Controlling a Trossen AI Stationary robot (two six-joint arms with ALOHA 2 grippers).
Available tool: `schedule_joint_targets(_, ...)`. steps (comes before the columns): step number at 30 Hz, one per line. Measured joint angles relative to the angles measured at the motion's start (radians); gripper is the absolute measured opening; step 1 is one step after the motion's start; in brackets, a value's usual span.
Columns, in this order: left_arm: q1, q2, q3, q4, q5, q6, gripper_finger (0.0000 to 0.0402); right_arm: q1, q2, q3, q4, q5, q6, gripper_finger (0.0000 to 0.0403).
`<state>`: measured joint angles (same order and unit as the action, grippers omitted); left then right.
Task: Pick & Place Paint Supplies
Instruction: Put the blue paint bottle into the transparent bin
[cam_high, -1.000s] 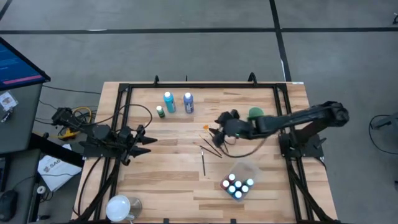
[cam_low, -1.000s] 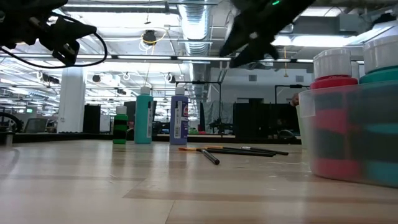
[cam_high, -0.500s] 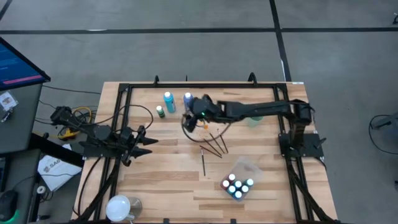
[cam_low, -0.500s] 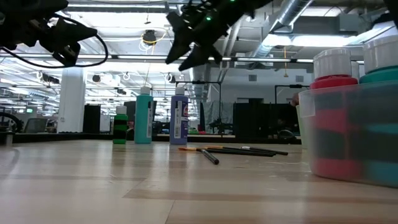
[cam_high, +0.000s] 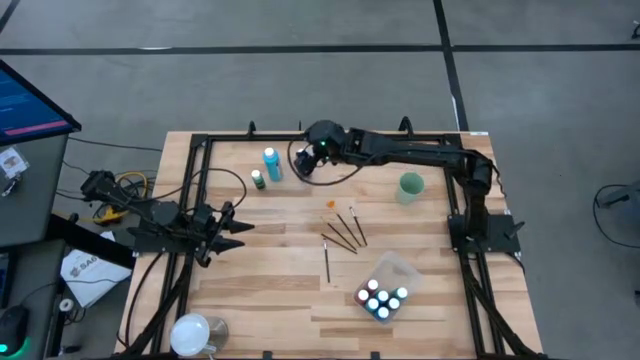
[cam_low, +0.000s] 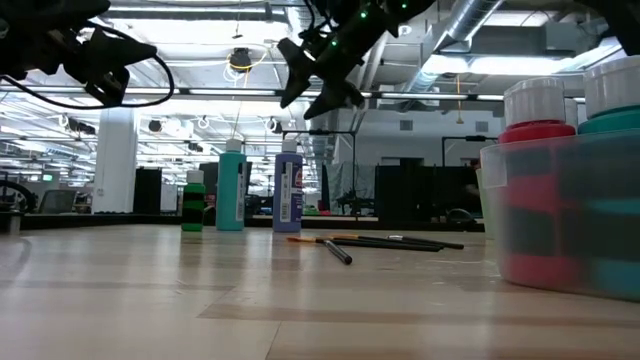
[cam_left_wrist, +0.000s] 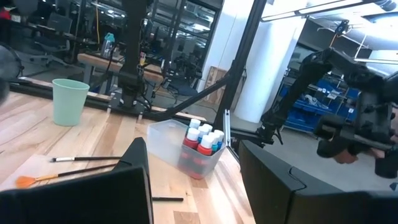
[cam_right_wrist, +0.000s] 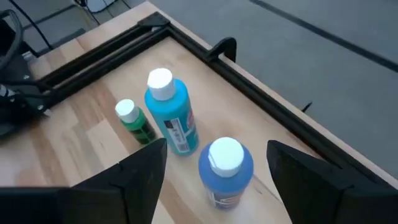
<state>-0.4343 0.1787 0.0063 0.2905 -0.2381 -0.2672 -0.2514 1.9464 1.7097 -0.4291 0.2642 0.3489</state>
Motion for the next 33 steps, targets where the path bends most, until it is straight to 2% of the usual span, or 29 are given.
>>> schedule_joint_targets(4,0.0,0.0,0.0,0.004,0.0,0.0,0.0132,0.002,0.036,-0.006,-0.019,-0.002,0.0,0.027)
schedule_joint_targets(6,0.0,0.0,0.0,0.005,0.0,0.0,0.0132,0.0,0.062,0.004,0.042,0.007,0.0,0.027)
schedule_joint_targets(8,0.0,0.0,0.0,0.006,-0.001,0.0,0.0132,-0.012,0.069,-0.004,0.011,0.011,0.003,0.027)
schedule_joint_targets(10,0.0,0.0,0.0,0.006,-0.001,0.0,0.0132,-0.017,0.094,0.0,0.058,0.018,0.003,0.027)
schedule_joint_targets(19,0.0,0.0,0.0,0.012,-0.001,0.0,0.0132,-0.018,0.135,0.0,0.043,0.023,0.018,0.0265)
schedule_joint_targets(24,0.0,0.006,0.0,0.018,-0.001,0.0,0.0132,-0.015,0.14,-0.002,0.038,0.048,0.021,0.0212)
schedule_joint_targets(30,0.0,0.006,0.0,0.021,-0.001,0.0,0.0132,-0.015,0.136,0.001,0.026,0.052,0.045,0.0089)
schedule_joint_targets(33,0.0,0.006,0.0,0.022,-0.001,0.0,0.0132,-0.015,0.136,0.0,0.025,0.052,0.044,0.0086)
